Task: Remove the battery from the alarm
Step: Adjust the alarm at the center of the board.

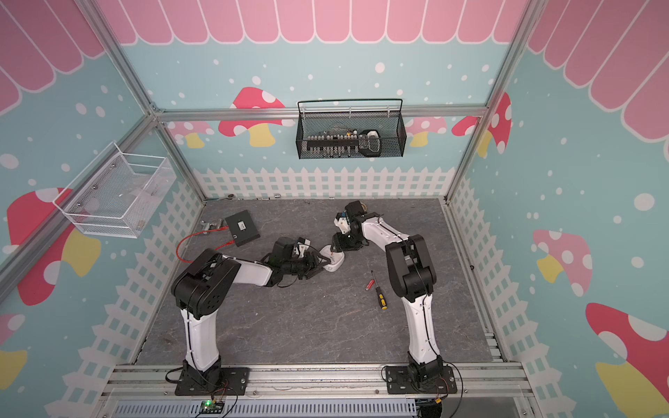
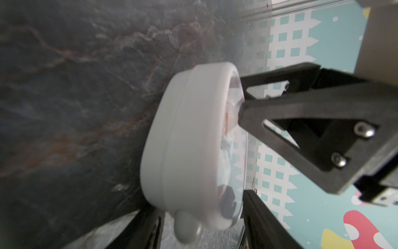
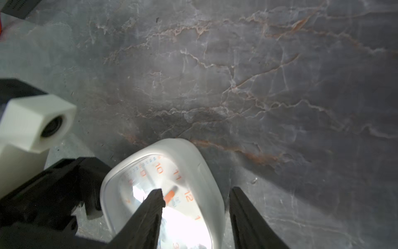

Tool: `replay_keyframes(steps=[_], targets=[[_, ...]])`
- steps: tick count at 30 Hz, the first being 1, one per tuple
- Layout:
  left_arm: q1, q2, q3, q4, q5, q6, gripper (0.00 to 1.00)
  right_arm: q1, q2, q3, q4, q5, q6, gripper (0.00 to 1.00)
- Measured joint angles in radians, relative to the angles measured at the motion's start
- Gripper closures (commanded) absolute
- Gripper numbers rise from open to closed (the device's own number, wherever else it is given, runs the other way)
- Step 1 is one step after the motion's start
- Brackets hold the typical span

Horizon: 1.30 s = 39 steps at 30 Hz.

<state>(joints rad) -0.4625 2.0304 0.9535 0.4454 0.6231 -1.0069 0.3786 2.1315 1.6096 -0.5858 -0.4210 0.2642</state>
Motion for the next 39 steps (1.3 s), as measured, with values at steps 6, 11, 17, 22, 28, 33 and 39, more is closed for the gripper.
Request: replay_keyframes(steps=[6,11,17,22,28,33,39], targets=[[0.031,0.016,0.043,-0.042,-0.014,0.037,0.41,0.031,-0.151,-0.238,0.083,-0.024,0.041,0.49],[0.047,0.037,0.09,-0.08,-0.019,0.067,0.43,0.084,-0.288,-0.41,0.133,-0.034,0.107,0.49],[0.058,0.056,0.144,-0.131,-0.031,0.093,0.41,0.175,-0.419,-0.523,0.187,-0.035,0.201,0.41],[0.064,-0.001,0.128,-0.209,-0.095,0.127,0.36,0.178,-0.539,-0.512,0.15,0.05,0.237,0.33],[0.112,-0.234,0.004,-0.45,-0.259,0.174,0.31,0.134,-0.518,-0.29,0.062,0.126,0.147,0.32],[0.131,-0.48,-0.151,-0.533,-0.304,0.18,0.3,0.098,-0.373,-0.179,0.031,0.101,0.04,0.32],[0.053,-0.66,-0.386,-0.544,-0.254,0.093,0.3,0.093,-0.234,-0.163,-0.022,0.027,-0.055,0.31]])
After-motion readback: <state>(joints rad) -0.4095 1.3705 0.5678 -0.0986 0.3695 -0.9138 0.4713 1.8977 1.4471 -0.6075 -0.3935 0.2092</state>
